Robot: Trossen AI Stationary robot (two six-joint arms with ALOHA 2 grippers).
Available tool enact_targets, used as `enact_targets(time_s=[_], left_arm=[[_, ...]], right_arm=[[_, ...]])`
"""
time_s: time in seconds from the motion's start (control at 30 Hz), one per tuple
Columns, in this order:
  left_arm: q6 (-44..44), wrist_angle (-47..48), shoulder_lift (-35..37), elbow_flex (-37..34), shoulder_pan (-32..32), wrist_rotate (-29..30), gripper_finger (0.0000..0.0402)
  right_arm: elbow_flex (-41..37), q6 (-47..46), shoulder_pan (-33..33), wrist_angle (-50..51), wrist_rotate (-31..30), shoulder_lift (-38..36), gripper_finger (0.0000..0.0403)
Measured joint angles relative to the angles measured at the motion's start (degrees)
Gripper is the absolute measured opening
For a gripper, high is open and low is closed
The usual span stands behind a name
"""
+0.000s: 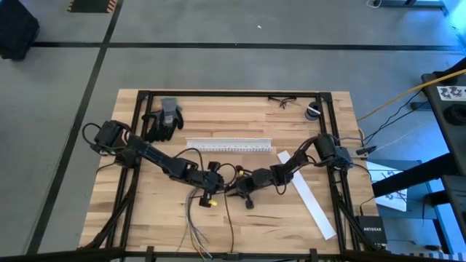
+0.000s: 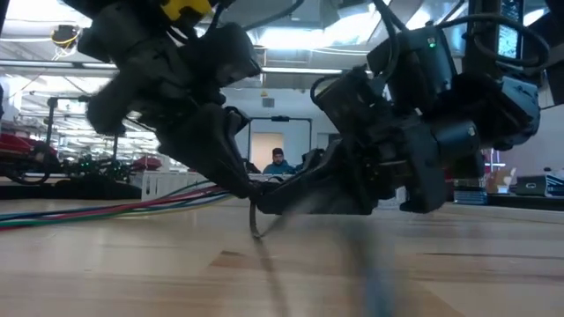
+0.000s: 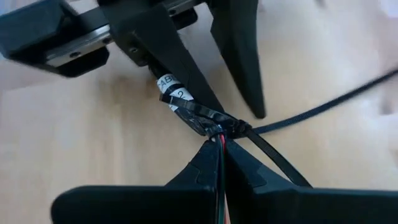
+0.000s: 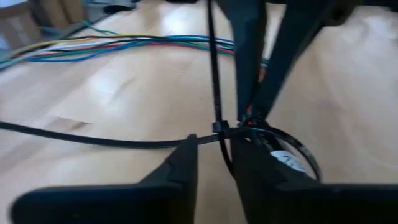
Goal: Ziptie cables
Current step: Wrap the cables together using a black ziptie
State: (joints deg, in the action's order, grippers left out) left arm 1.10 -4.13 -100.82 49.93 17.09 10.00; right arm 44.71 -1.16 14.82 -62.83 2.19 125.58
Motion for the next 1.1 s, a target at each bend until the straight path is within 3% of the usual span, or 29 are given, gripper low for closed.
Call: enact_targets(time_s=[0.1,0.2,0.67,0.87,1.0,1.1], left_arm=[[0.2,-0.1,0.1,0.0,0.2,-1.3,0.0000],[0.2,0.6,0.1,0.0,0.7,-1.1,0.0000],[1.5,-1.9,0.3,0.3,0.8,2.7,0.0000],[1.5,-3.3,0.2,0.3,1.2,2.6,0.0000],[1.8,-2.9,0.0,0.3,1.1,3.9,0.0000],[2.0,-3.0,0.0,0.3,1.3,3.9,0.0000]], right_arm=[[2.0,2.3,1.6,2.0,2.3,0.0,0.0126],[4.4,4.8,2.6,8.2,0.2,0.0,0.0142],[7.6,8.7,2.9,30.8,-9.2,-8.4,0.0147],[13.0,11.9,4.0,35.2,-3.5,-8.4,0.0147],[17.7,12.4,3.9,51.1,-10.5,-9.1,0.0147],[22.0,12.2,4.0,59.2,-11.1,-9.1,0.0147]])
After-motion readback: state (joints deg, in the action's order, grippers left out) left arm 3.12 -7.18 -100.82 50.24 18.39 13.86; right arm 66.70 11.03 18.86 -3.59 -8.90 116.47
